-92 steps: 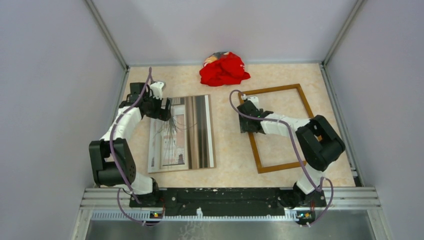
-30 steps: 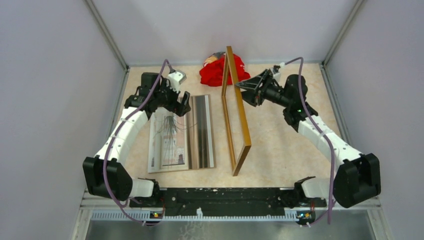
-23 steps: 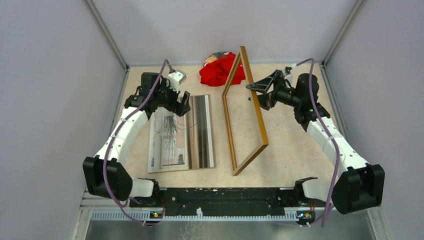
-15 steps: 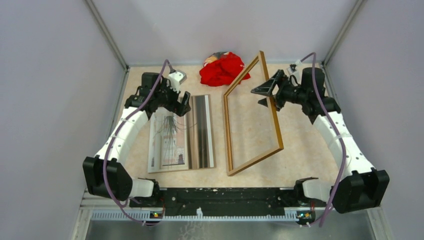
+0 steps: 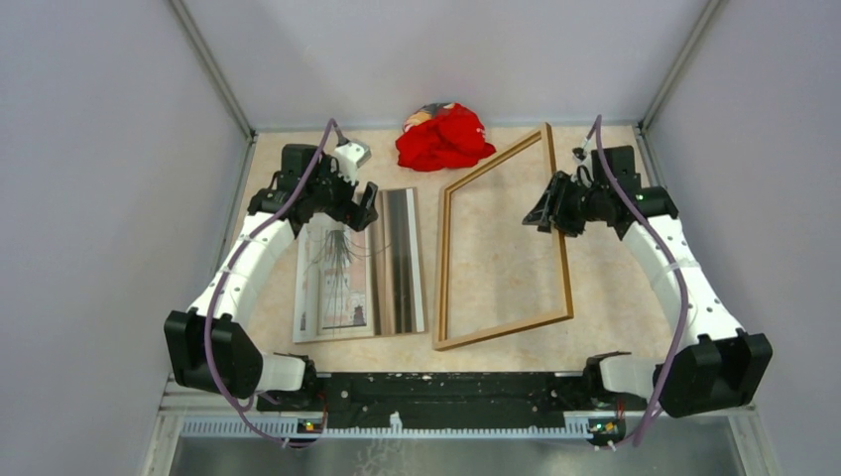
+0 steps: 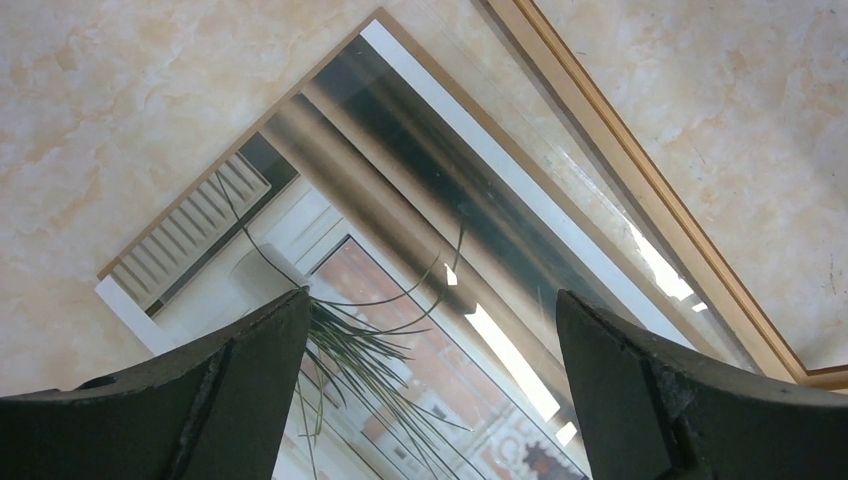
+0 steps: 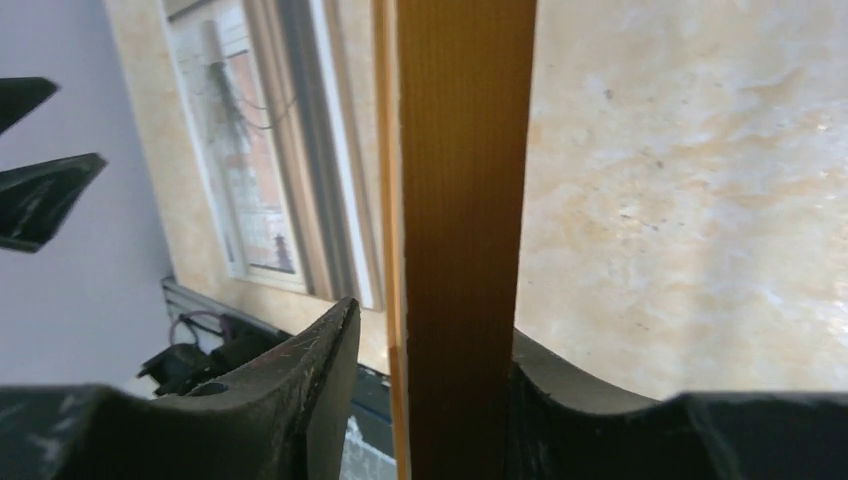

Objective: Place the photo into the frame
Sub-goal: Turn over the photo frame at the center of the board, then move the photo frame to the center of the board.

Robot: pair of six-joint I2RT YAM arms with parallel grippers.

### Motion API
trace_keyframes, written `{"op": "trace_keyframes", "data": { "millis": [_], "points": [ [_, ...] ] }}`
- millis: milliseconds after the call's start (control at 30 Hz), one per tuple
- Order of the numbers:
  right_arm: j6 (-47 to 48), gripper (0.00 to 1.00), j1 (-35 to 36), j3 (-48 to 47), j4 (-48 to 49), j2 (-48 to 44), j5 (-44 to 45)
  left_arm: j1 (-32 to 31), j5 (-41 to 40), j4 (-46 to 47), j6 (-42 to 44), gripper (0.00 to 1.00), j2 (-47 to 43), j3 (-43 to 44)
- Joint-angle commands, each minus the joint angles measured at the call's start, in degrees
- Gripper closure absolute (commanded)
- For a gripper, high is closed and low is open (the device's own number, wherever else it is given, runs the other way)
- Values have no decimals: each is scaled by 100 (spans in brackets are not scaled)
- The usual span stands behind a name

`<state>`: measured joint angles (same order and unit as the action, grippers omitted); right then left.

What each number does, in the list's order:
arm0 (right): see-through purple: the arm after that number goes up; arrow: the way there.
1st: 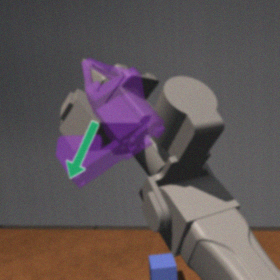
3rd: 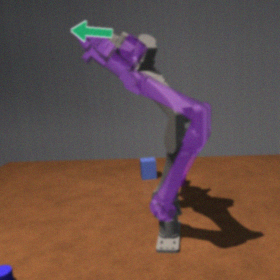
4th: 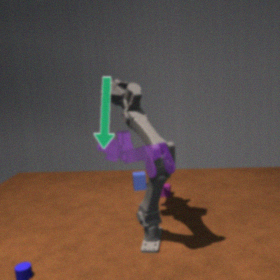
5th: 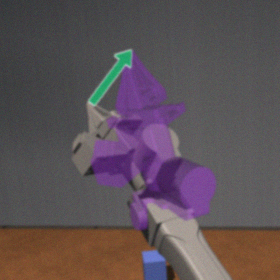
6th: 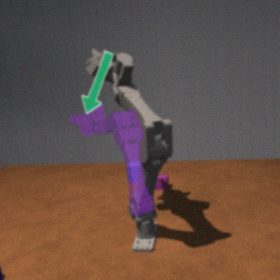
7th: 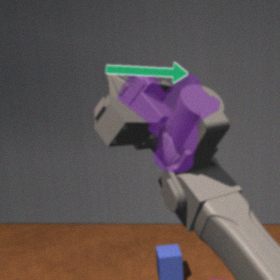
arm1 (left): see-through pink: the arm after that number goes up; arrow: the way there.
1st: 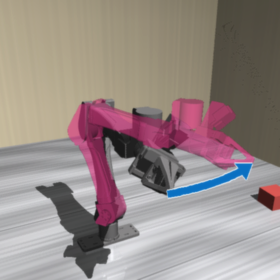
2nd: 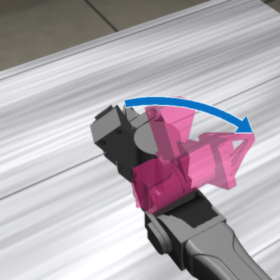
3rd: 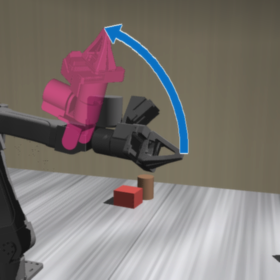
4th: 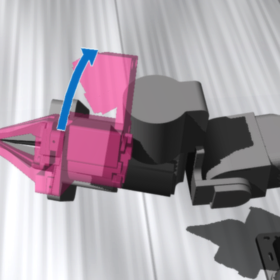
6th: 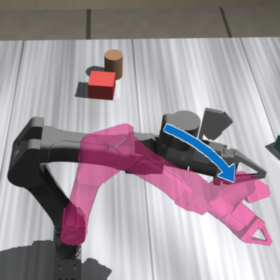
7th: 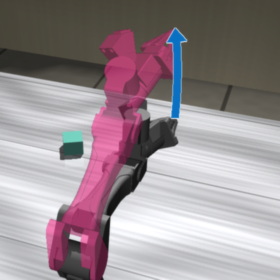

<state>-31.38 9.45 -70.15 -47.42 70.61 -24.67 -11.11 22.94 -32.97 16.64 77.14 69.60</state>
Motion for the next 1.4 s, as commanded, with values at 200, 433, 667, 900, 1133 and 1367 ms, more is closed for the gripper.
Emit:
{"op": "trace_keyframes", "data": {
  "millis": [200,433,667,900,1133,1367],
  "points": [
    [1273,64,-23,18,-484,212,2324,-40,-175,292,154,2,-6,-183],
    [1388,62,27,688,78,340,3354,-42,-228,333,208,2,-26,-289],
    [1385,68,94,541,279,935,4443,-44,-235,371,229,2,20,-248],
    [1128,70,156,462,376,1499,4817,-41,-276,379,342,2,-54,-377],
    [393,44,2009,-98,803,1857,4268,-40,-407,326,285,2,-103,-426],
    [-170,34,3535,-1167,1183,3329,4083,138,-1068,305,287,2,176,-338]
  ]
}}
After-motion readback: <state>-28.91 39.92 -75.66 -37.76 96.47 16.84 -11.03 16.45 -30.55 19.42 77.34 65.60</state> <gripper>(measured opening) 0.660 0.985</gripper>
